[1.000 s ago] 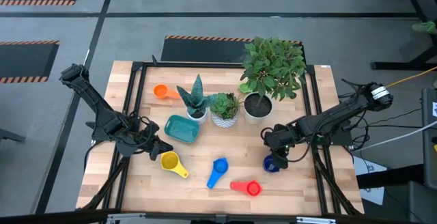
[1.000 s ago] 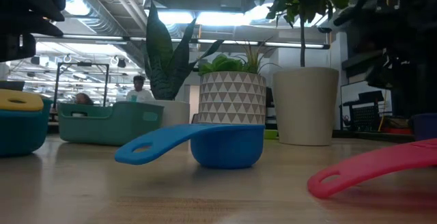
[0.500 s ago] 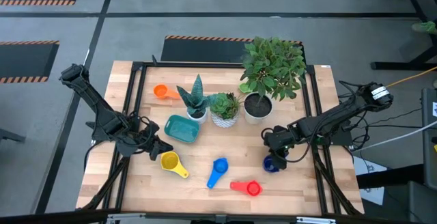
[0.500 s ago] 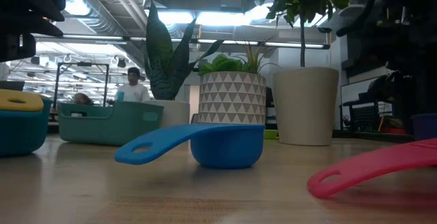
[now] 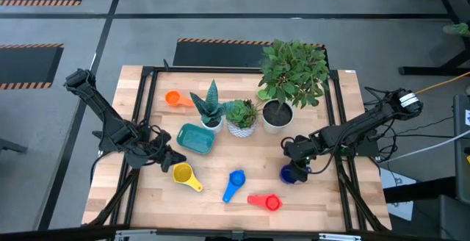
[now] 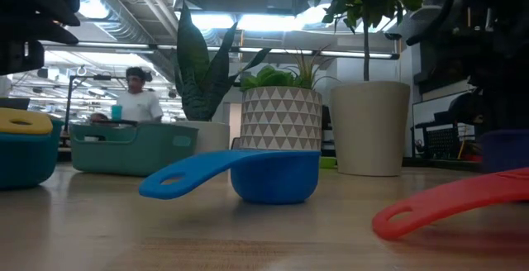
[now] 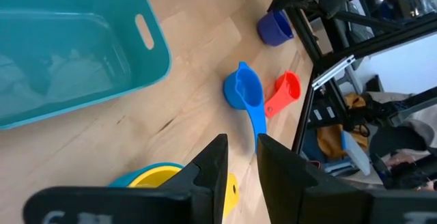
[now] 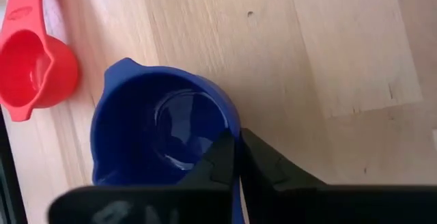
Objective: Nest measuring cups in basket
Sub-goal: Stack the violet measuring cup into the yellow measuring cup
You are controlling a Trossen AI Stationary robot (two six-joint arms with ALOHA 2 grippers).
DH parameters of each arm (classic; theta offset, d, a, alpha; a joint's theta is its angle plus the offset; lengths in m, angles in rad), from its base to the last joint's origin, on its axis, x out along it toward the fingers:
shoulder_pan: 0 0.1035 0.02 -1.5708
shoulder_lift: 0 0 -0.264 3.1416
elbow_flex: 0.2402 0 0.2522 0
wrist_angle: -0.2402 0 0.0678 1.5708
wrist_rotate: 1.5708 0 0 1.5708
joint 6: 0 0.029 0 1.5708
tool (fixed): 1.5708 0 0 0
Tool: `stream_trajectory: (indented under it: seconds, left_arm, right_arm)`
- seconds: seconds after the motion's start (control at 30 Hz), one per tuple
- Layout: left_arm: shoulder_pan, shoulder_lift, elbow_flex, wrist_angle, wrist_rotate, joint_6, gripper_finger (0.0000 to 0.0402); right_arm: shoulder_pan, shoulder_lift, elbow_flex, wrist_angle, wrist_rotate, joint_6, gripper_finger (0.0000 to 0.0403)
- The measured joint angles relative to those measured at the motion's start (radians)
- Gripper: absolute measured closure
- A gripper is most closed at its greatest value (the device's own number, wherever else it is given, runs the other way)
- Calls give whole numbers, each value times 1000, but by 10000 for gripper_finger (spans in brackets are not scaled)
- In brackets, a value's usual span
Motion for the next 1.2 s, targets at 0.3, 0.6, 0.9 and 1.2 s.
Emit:
stream_trajectory:
  seconds: [0.3, 0.6, 0.9, 1.2]
  left_arm:
    - [0, 0, 0, 0, -25, 0, 330]
    - [0, 0, 0, 0, -101, 1, 330]
    - [2, 0, 0, 28, -177, 0, 330]
    - [41, 3, 0, 61, -196, -1, 330]
  right_arm:
    - [0, 0, 0, 127, 39, 35, 384]
    - [0, 0, 0, 338, 155, 53, 384]
    - [0, 0, 0, 511, 338, 76, 387]
    - [0, 0, 0, 556, 385, 131, 387]
